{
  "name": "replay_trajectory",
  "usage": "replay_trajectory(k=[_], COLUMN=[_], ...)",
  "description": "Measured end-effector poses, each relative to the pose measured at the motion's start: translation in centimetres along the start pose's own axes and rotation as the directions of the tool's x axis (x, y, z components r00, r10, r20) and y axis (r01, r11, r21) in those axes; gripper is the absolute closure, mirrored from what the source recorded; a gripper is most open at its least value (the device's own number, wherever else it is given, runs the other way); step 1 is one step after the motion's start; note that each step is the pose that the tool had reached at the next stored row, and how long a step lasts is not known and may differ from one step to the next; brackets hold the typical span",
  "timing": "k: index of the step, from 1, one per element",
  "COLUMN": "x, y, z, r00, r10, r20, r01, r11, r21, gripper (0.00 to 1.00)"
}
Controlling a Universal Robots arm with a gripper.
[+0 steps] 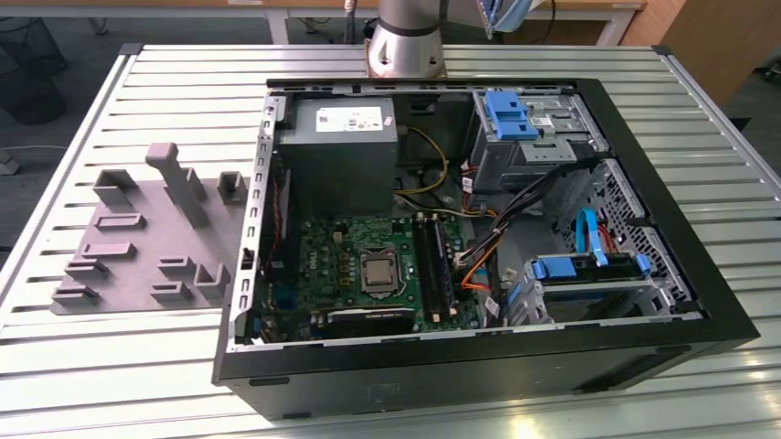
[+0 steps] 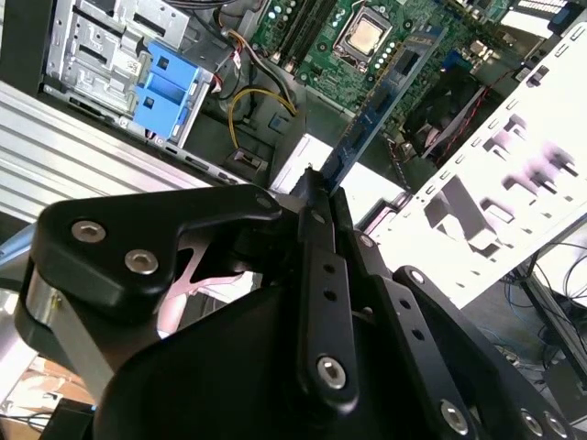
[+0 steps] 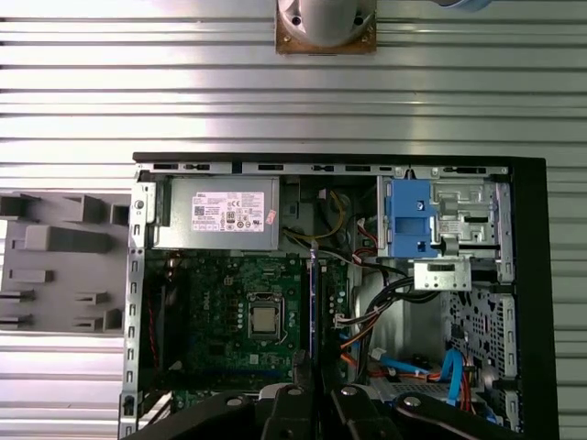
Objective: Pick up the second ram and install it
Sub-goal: 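Insert the second ram into the second slot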
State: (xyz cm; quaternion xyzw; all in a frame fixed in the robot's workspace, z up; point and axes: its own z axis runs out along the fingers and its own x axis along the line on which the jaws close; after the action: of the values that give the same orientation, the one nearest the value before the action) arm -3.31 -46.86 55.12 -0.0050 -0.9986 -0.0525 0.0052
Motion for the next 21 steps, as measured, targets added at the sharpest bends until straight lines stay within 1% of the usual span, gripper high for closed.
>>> replay_trajectory(k=[4, 5, 21], x=[0.00, -0.02, -0.04], y=[-0.06, -0.26, -0.37], z=[0.56, 2.46, 3.46], r00=[1.0000, 1.0000, 1.0000], r10=[0.000, 0.000, 0.000], r20=[-0.0001, -0.0001, -0.0001], r01=[0.000, 0.000, 0.000], r11=[1.0000, 1.0000, 1.0000], r21=[0.0005, 0.0003, 0.0003], gripper=[0.86, 0.86, 0.86])
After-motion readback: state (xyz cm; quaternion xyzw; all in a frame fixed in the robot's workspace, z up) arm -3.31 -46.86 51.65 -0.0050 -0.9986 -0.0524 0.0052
